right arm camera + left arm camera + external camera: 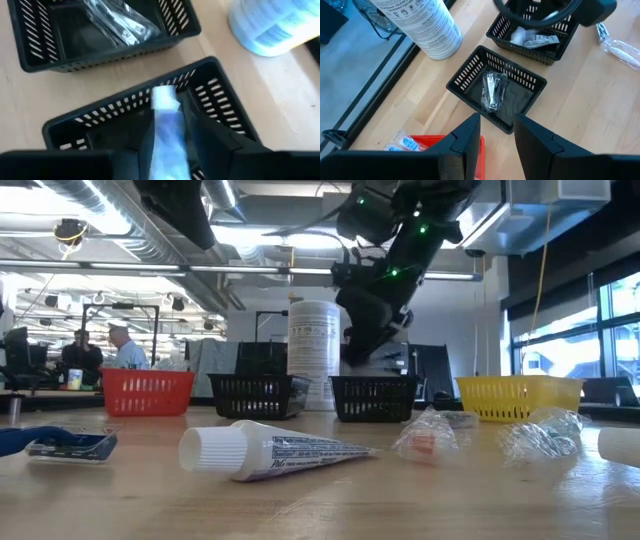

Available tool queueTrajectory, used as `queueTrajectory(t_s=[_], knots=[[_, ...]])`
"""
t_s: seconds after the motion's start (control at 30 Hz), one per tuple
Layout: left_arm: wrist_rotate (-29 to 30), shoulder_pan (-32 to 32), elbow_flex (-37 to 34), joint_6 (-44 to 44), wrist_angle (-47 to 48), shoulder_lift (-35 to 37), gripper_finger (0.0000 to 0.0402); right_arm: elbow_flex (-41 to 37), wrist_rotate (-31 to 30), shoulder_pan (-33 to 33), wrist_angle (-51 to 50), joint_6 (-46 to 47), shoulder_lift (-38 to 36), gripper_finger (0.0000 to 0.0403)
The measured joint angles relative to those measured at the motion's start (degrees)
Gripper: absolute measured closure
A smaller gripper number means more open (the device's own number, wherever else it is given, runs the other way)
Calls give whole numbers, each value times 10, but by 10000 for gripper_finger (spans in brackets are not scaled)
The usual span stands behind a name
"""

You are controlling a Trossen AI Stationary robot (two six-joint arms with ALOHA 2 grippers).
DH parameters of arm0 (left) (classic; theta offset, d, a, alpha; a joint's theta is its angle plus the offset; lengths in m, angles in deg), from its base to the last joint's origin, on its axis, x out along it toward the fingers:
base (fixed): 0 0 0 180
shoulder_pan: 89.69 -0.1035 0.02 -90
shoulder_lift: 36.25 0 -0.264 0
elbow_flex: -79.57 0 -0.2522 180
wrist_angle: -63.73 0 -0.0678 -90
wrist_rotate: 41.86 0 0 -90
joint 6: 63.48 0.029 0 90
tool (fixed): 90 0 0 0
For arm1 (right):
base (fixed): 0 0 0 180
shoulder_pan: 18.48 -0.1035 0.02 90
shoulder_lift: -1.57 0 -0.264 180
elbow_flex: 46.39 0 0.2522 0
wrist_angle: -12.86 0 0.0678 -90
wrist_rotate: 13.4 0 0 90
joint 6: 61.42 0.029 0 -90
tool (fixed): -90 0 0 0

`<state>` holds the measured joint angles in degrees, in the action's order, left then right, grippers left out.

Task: Pick & Place Travel size toiletries
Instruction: Put the white toothpaste into the right black bin, then put the blue razor into the yellow bin

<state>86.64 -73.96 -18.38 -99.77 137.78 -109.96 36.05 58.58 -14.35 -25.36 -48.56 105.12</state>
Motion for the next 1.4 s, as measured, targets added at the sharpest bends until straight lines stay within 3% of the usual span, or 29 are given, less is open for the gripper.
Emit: queueTrajectory(t_s=[0.2, 0.63, 0.83, 1.03, 1.2, 1.4], knots=[[-3, 0, 0, 0, 0, 0, 288, 0, 5, 4, 12, -16, 31, 261], [-7, 0, 0, 0, 0, 0, 288, 0, 28, -1, 3, -58, 20, 225], [-23, 0, 0, -7, 0, 0, 288, 0, 43, -22, -66, -55, -21, 246], [-44, 7, 0, -74, -1, -2, 288, 0, 95, -61, -104, -15, -70, 267], [-105, 37, 0, -165, -1, -27, 288, 0, 98, -102, -119, -13, -86, 270], [-208, 102, 0, -202, -51, -104, 288, 0, 95, -141, -151, -8, -86, 259]])
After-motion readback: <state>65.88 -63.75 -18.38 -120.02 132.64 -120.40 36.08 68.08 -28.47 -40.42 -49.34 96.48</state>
